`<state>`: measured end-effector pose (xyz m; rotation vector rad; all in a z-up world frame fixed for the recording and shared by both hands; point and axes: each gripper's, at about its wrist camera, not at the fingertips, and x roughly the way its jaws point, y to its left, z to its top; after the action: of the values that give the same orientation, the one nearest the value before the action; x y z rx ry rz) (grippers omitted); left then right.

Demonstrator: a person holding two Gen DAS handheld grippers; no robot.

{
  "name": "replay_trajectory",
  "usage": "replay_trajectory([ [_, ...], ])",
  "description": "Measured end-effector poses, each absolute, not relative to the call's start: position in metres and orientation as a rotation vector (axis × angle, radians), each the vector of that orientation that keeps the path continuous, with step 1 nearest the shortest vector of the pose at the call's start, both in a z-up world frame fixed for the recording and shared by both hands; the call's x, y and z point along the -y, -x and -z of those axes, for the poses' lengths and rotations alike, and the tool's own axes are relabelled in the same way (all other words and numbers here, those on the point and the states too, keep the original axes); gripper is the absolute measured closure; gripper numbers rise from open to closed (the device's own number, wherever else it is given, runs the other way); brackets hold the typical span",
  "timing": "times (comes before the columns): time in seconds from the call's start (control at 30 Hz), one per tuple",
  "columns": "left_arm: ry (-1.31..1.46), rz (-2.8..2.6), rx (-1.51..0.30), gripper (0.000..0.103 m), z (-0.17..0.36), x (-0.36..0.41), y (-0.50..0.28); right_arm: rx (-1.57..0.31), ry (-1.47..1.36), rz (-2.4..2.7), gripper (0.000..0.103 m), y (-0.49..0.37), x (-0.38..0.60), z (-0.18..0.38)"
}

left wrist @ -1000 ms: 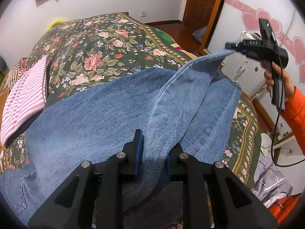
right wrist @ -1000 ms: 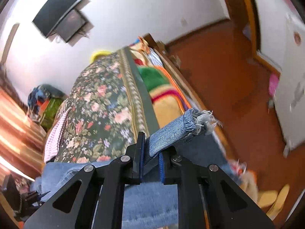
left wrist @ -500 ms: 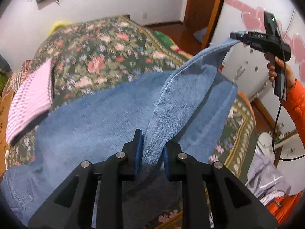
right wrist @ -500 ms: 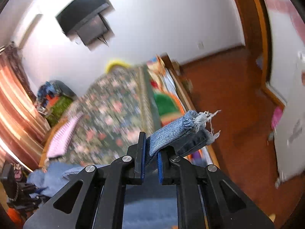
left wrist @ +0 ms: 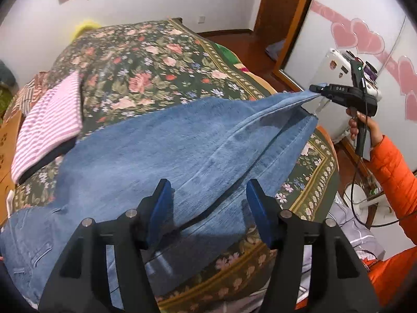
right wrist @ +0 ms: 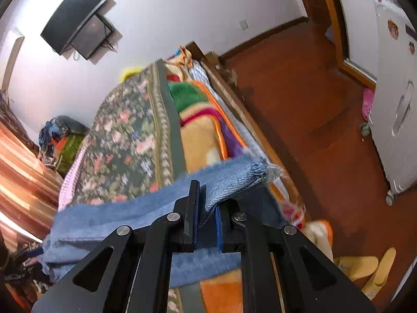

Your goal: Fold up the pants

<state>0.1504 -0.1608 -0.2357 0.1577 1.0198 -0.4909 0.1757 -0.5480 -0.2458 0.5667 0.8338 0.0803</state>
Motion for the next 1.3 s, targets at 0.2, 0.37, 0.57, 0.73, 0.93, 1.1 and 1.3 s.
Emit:
replay_trajectory([
  [0.2,-0.094,0.393,-0.989,0.043,0.221,0.130,-0.169,-0.719,-0.491,-0.125,0.094,-0.191,0.541,0.193],
  [0.37,-0.129,0.300,-1.003,0.043,0.235,0.111,-0.203,-0.659,-0.406,-0.158,0.095,-0.190,0.527,0.168],
  [0.57,-0.092,0.341,-1.106,0.043,0.266,0.106,-0.216,-0.791,-0.430,-0.084,0.095,-0.177,0.541,0.231],
  [0.73,-0.132,0.422,-1.122,0.043,0.274,0.123,-0.194,-0.948,-0.495,-0.052,0.095,-0.171,0.552,0.297],
  [0.93,-0.089,0.412,-1.140,0.043,0.276,0.126,-0.180,-1.037,-0.496,0.006,0.086,-0.167,0.551,0.303],
  [1.1,-0.086,0.428,-1.126,0.043,0.273,0.131,-0.165,-1.029,-0.382,0.101,0.065,-0.155,0.552,0.275],
  [1.3,-0.142,0.420,-1.098,0.043,0.273,0.143,-0.147,-0.952,-0.326,-0.021,0.060,-0.150,0.512,0.241],
])
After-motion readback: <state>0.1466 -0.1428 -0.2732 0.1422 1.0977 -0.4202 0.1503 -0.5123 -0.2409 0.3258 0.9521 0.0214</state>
